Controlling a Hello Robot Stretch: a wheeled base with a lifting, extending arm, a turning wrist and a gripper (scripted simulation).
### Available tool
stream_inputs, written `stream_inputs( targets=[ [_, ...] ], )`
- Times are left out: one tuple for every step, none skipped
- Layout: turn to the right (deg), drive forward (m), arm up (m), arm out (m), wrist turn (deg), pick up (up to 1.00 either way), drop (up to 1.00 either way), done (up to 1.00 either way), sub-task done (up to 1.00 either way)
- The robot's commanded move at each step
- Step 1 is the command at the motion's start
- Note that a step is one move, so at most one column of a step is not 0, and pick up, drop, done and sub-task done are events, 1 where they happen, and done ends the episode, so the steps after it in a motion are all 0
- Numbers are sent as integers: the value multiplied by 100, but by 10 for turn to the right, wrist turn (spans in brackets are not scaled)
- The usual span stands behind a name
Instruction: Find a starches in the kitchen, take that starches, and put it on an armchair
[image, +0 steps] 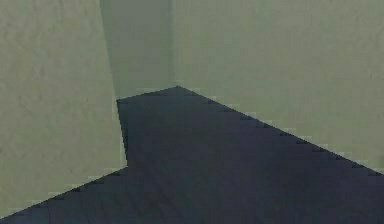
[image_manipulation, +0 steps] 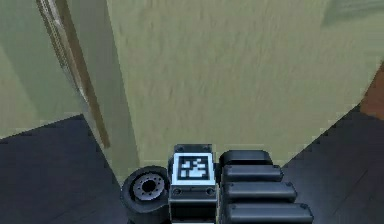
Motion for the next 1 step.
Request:
stream_inputs(
  targets=[
    [0, 100, 0, 0, 0, 0, 0, 0, 0]
  ],
)
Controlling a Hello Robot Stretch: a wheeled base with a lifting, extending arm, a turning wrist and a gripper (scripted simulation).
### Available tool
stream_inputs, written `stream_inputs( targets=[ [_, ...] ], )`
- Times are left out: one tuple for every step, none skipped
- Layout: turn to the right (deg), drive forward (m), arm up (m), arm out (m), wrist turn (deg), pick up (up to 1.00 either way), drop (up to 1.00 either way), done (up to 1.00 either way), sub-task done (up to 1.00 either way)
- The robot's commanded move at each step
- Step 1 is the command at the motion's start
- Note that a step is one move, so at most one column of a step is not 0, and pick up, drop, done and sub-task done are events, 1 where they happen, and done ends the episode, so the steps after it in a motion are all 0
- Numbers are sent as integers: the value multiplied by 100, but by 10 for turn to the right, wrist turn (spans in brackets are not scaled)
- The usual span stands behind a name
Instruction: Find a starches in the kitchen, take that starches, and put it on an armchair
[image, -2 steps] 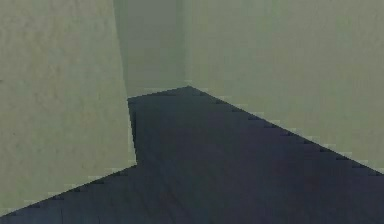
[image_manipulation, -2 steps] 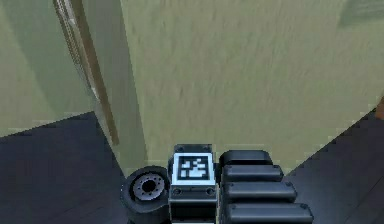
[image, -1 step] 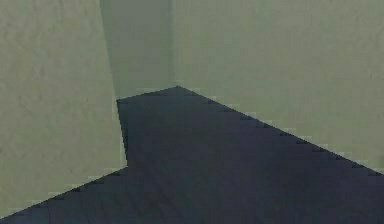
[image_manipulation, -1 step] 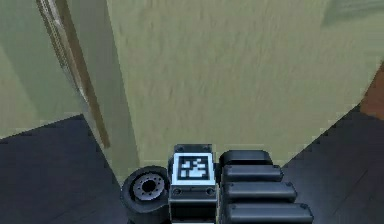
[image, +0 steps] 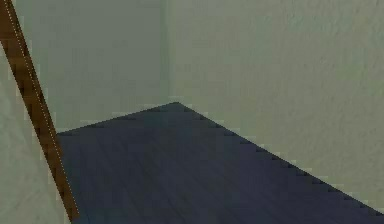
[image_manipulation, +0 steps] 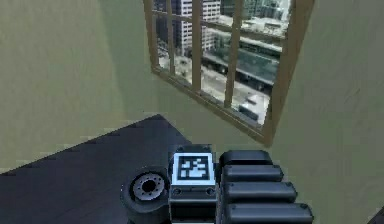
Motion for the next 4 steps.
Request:
stream_inputs(
  targets=[
    [0, 90, 0, 0, 0, 0, 0, 0, 0],
    [-330, 0, 0, 0, 0, 0, 0, 0, 0],
    [0, 100, 0, 0, 0, 0, 0, 0, 0],
    [-450, 0, 0, 0, 0, 0, 0, 0, 0]
  ],
)
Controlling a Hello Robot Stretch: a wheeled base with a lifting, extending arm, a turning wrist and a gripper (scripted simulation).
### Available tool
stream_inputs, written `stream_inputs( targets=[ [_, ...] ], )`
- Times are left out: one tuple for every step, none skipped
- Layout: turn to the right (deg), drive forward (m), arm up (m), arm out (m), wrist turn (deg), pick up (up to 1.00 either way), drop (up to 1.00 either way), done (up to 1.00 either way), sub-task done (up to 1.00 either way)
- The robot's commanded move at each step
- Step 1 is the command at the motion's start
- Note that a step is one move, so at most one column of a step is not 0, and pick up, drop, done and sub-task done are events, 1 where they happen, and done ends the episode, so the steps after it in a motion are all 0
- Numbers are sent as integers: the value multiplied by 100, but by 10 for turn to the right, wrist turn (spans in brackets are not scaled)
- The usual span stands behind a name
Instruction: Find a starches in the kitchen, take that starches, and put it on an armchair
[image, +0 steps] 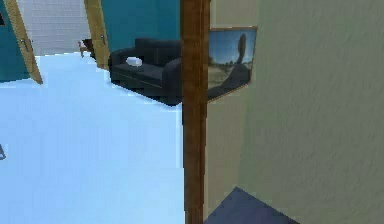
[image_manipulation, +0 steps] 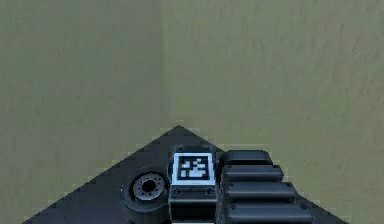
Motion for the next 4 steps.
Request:
stream_inputs(
  targets=[
    [0, 45, 0, 0, 0, 0, 0, 0, 0],
    [-360, 0, 0, 0, 0, 0, 0, 0, 0],
    [0, 100, 0, 0, 0, 0, 0, 0, 0],
    [0, 100, 0, 0, 0, 0, 0, 0, 0]
  ],
)
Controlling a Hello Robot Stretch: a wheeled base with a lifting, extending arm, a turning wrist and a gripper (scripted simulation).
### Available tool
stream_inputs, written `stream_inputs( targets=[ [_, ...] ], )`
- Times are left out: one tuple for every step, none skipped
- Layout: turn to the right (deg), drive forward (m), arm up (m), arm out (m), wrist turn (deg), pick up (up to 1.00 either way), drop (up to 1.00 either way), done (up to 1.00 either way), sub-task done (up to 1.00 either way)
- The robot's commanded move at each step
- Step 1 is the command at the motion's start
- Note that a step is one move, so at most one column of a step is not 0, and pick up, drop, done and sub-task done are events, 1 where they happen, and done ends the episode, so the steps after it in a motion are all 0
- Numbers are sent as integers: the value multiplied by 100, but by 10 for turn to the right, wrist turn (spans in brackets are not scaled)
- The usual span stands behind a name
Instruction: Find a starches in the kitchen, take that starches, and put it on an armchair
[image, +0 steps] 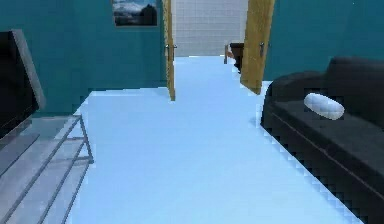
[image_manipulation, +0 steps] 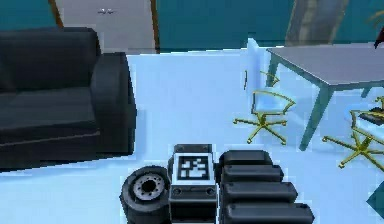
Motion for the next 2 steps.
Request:
stream_inputs(
  targets=[
    [0, 100, 0, 0, 0, 0, 0, 0, 0],
    [0, 100, 0, 0, 0, 0, 0, 0, 0]
  ],
)
